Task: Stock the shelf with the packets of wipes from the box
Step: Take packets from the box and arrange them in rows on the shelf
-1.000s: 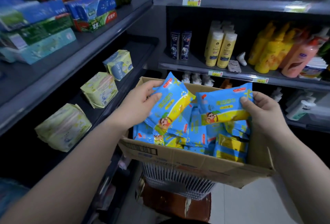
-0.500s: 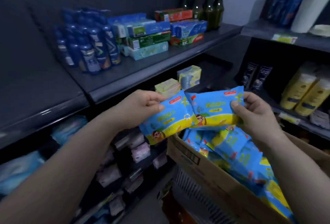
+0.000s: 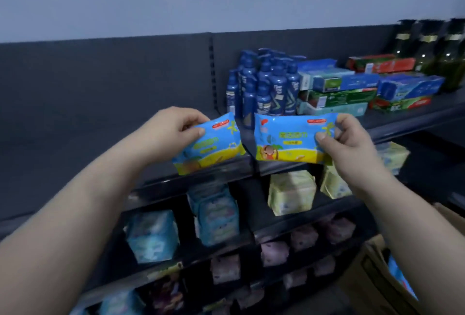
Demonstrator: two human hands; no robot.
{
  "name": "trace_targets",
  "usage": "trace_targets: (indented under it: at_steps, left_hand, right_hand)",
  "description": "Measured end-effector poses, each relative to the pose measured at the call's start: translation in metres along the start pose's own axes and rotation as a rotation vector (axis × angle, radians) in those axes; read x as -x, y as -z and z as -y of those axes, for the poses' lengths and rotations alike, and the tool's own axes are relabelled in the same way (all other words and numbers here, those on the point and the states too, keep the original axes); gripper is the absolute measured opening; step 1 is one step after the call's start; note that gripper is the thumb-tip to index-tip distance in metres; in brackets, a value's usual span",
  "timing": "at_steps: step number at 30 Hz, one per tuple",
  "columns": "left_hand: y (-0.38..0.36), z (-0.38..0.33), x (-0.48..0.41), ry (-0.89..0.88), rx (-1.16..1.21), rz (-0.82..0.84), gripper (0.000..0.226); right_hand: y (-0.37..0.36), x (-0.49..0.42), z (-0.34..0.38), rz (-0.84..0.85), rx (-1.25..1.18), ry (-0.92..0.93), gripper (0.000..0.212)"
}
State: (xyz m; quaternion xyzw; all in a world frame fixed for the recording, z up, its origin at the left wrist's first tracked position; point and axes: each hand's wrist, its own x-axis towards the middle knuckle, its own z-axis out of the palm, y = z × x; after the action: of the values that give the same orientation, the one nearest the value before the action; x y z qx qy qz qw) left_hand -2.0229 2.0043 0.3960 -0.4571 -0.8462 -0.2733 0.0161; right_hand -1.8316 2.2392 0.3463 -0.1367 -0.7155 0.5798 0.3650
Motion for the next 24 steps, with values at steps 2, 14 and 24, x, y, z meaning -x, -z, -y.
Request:
trace_targets:
  at_steps: [2, 14, 24]
  left_hand:
    - [0.019, 0.027, -0.011, 0.033, -0.047, -0.023, 0.02]
    - [0.065, 0.166, -0.087, 0.148, -0.237, 0.034, 0.021]
    - [0.04, 0.235, -0.137, 0.243, -0.366, -0.005, 0.026]
  right_hand:
    - [-0.035, -0.025, -0.004, 0.011, -0.003, 0.02, 0.028]
    - [-0.199, -0.157, -0.06, 0.124, 0.103, -0.031, 0.022]
    - [-0.25, -0.225, -0.098, 0.201, 0.029, -0.25, 0.032]
